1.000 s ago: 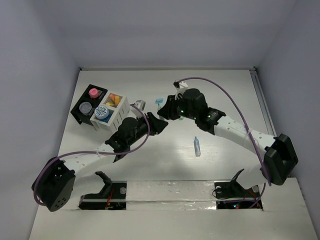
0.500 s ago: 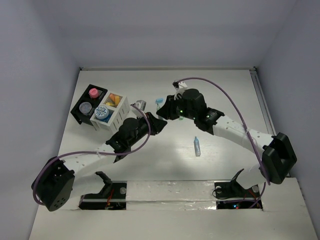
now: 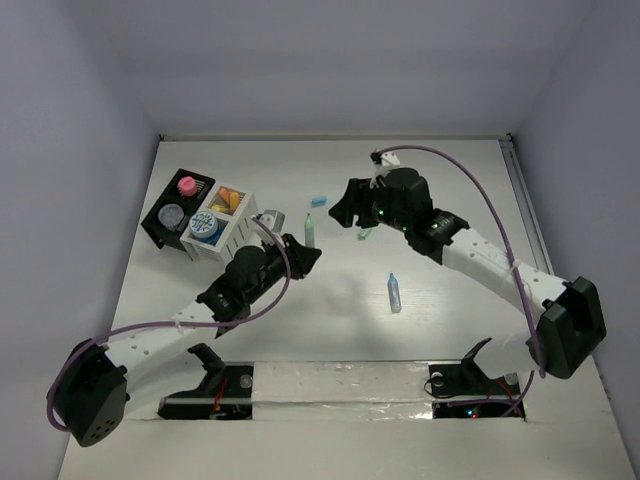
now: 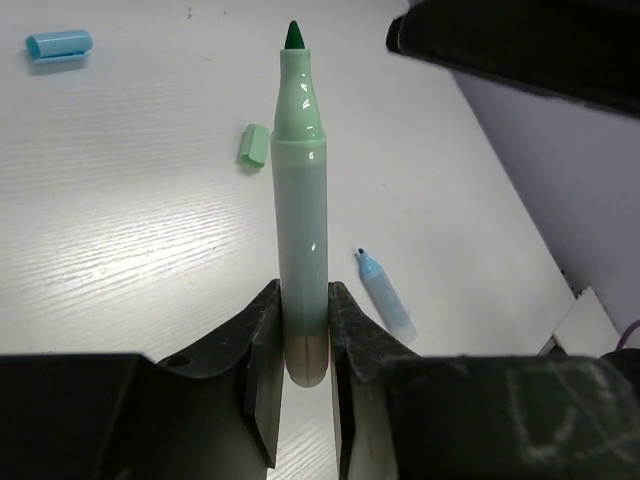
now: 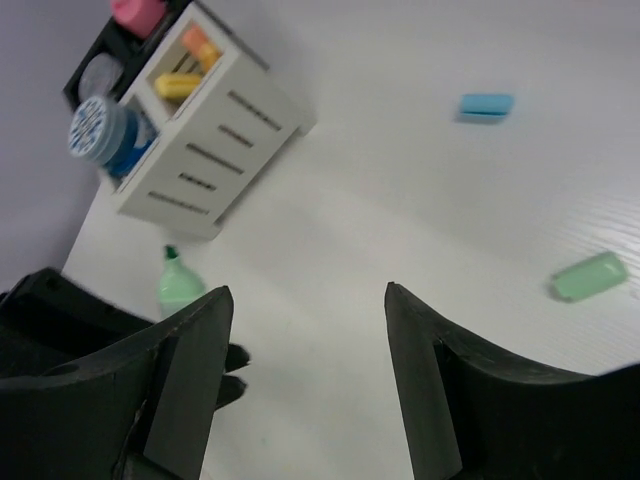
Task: Sort the stationery into containers
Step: Pick up the pen from the center of the board, then pick up the pen cap from the center of the board, then pick up the pen from the center of the board.
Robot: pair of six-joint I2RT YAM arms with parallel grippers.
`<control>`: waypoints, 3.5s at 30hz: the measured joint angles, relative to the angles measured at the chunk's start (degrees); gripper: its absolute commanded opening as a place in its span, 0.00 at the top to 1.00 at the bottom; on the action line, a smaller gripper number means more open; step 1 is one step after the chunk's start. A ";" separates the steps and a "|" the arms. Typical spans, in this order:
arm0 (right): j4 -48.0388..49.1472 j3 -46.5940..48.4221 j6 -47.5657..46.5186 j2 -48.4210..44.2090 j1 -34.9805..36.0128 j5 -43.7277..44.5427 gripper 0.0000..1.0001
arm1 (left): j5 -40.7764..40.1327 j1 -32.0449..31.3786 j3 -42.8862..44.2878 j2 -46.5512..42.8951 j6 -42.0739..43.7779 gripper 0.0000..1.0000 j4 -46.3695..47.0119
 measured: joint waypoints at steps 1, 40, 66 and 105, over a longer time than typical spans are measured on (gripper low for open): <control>-0.35 -0.02 0.07 -0.28 -0.87 0.74 0.31 | -0.04 0.00 -0.17 -0.33 0.70 1.00 -0.37; -12.74 11.72 0.55 32.65 -7.17 19.45 0.47 | 7.34 0.00 -5.86 -5.49 5.70 1.00 -1.92; -14.86 15.63 -1.99 35.76 -7.17 21.29 0.89 | 7.63 0.00 -5.86 -5.25 4.57 1.00 -1.86; 19.91 -8.15 11.58 1.03 1.16 4.17 0.91 | 9.46 -0.87 2.34 13.94 -0.13 1.00 9.05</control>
